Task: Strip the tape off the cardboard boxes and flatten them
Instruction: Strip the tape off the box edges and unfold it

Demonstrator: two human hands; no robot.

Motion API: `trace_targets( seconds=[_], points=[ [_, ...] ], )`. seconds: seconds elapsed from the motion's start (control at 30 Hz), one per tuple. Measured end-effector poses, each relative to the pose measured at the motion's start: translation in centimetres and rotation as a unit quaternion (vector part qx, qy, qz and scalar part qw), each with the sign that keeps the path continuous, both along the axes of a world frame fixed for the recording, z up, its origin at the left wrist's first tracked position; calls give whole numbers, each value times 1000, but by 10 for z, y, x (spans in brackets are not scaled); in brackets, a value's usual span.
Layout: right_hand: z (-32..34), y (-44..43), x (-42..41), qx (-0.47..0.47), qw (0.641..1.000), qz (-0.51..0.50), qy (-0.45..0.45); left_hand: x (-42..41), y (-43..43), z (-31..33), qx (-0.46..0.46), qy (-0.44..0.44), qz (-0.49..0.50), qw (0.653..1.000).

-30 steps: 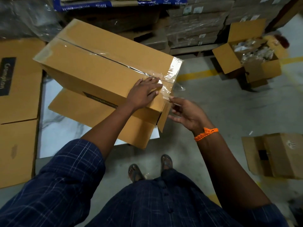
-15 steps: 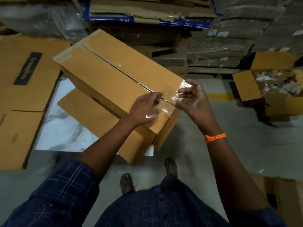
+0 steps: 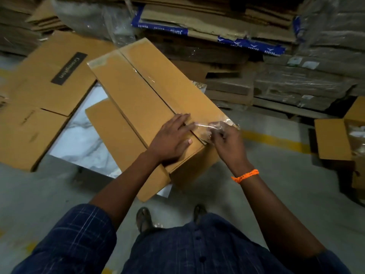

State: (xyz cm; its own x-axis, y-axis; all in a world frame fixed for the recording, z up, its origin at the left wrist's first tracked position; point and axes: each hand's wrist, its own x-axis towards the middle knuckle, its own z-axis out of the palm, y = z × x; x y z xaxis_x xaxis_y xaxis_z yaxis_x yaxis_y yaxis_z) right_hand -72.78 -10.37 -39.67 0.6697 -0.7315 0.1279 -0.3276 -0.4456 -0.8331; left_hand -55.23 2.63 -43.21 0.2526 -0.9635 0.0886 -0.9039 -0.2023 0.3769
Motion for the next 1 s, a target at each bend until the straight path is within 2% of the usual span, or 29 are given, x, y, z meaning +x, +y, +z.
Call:
trace_targets(
  seconds=[0.1,0.2,0.3,0.4,0.47,0.57,0.67,0.73,0.8,0.83,0.87,0.93,1.0],
  points=[
    [2,-5,1,95,995,2,-6,-1,-1,0,1,13,-4,1000],
    [13,-2,-4,104,992,21,-68,2,-1,-1,-44,99,43,993],
    [22,-10,-11,151,980,-13,-131,2,-5,-2,-72,156,92,981],
    [31,-19,-7,166,978,-39,-123,-2,-10,0,-74,154,122,978],
    [37,-27,-2,136,986,-36,-93,-4,-14,0,-79,156,140,975],
    [50,-40,5,101,993,9,-59,-8,-27,3,-97,145,191,966],
    [65,-62,5,170,981,85,-25,-10,-49,13,-75,90,213,970],
    [71,-80,-1,261,946,190,16,-11,-60,18,-76,83,191,975],
    [71,-99,-10,329,909,253,45,-12,-69,19,-92,103,157,978],
    [70,-107,-14,319,909,262,64,-12,-74,20,-98,126,143,977],
    [68,-114,-18,267,923,260,99,-11,-79,19,-99,161,135,973],
    [57,-118,-24,93,941,252,205,-8,-87,18,-102,251,143,952],
    [33,-114,-29,-21,939,242,243,-5,-95,19,-84,323,162,929]
  ],
)
